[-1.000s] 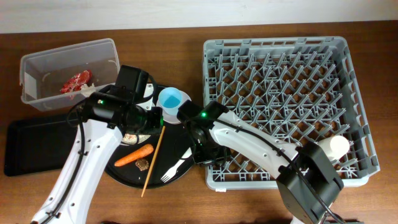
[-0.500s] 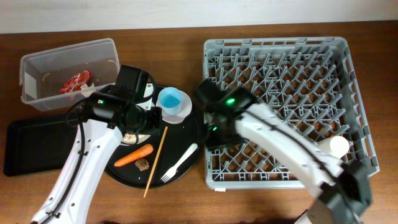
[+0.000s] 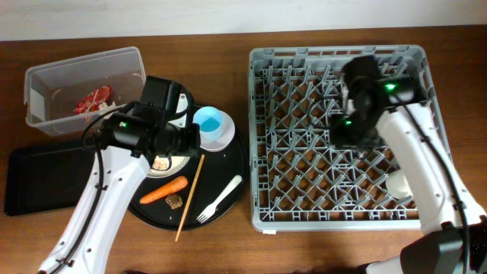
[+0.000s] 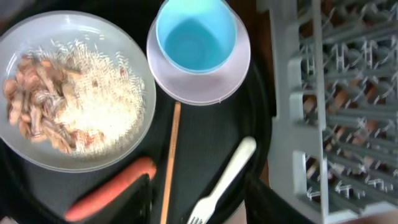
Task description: Sort waste into correct bins and load items into the dishwasher rack
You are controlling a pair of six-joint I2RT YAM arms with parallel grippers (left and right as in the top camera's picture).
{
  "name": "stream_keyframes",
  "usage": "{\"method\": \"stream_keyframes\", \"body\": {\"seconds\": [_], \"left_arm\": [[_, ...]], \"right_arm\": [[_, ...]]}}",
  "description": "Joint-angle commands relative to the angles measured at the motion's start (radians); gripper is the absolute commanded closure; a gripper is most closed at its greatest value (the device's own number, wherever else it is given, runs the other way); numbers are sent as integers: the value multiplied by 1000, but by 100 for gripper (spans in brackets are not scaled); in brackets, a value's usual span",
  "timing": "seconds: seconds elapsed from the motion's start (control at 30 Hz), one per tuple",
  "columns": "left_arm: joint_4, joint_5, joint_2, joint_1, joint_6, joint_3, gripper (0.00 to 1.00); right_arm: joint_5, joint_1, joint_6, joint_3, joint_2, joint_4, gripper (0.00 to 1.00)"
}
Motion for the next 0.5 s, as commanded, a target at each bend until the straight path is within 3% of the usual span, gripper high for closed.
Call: {"method": "stream_keyframes", "body": {"seconds": [0.0, 0.17, 0.47], "left_arm": [[40, -8, 13, 4, 5, 3, 50], [70, -8, 82, 4, 5, 3, 50], [227, -8, 185, 4, 5, 3, 49]], "right_arm": [[22, -120, -86, 16, 1, -28, 68], [-14, -238, -105, 14, 1, -63, 51], [-26, -255, -109, 14, 0, -71, 49]]}}
